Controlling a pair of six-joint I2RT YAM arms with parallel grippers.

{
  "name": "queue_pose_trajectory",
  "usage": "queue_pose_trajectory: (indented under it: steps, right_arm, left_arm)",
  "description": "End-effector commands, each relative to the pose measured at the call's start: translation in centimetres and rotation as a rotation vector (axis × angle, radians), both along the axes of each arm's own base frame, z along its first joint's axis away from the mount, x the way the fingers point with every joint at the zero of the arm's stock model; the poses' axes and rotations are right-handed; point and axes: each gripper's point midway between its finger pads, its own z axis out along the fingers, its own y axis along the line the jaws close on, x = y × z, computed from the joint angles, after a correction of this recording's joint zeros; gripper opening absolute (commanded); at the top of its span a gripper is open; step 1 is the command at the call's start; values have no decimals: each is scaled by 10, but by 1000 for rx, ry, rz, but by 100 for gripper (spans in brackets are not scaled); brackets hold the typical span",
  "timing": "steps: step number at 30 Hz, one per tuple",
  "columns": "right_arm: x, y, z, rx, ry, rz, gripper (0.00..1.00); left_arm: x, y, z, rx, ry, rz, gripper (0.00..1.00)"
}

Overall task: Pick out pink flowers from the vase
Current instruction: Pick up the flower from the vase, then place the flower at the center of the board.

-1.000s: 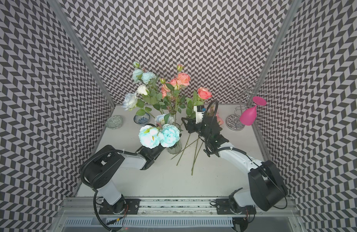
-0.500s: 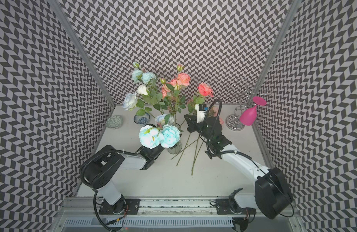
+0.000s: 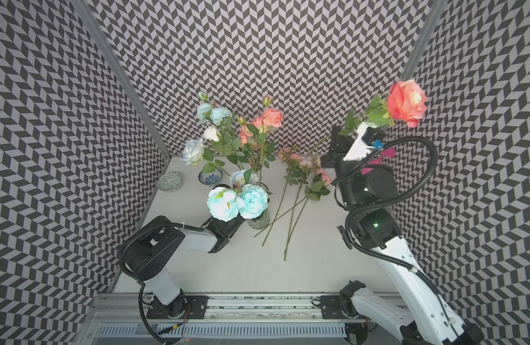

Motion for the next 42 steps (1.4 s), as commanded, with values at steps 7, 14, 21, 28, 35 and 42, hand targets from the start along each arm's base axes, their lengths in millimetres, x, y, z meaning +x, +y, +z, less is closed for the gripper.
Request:
queue_pose_trajectory:
  steps: [7, 14, 21, 28, 35, 42]
  right_arm:
    - [72, -5, -97, -89, 415, 52, 0]
    - [98, 56, -179, -94, 675, 391, 0]
    - [115, 75, -260, 3, 839, 477, 0]
    - [114, 76, -338, 114, 989, 448, 0]
    - [116, 68, -397, 125, 1087, 370, 0]
    - [126, 53, -408, 114, 1057, 273, 2]
  left_arm:
    - [-9, 2, -54, 102, 162, -10, 0]
    - [-9, 2, -56, 107, 166, -11, 0]
    - [-9, 2, -53, 102, 158, -8, 0]
    - [-9, 2, -54, 103, 159, -8, 0]
    - [-8, 2, -54, 105, 162, -7, 0]
    - [-9, 2, -53, 106, 163, -10, 0]
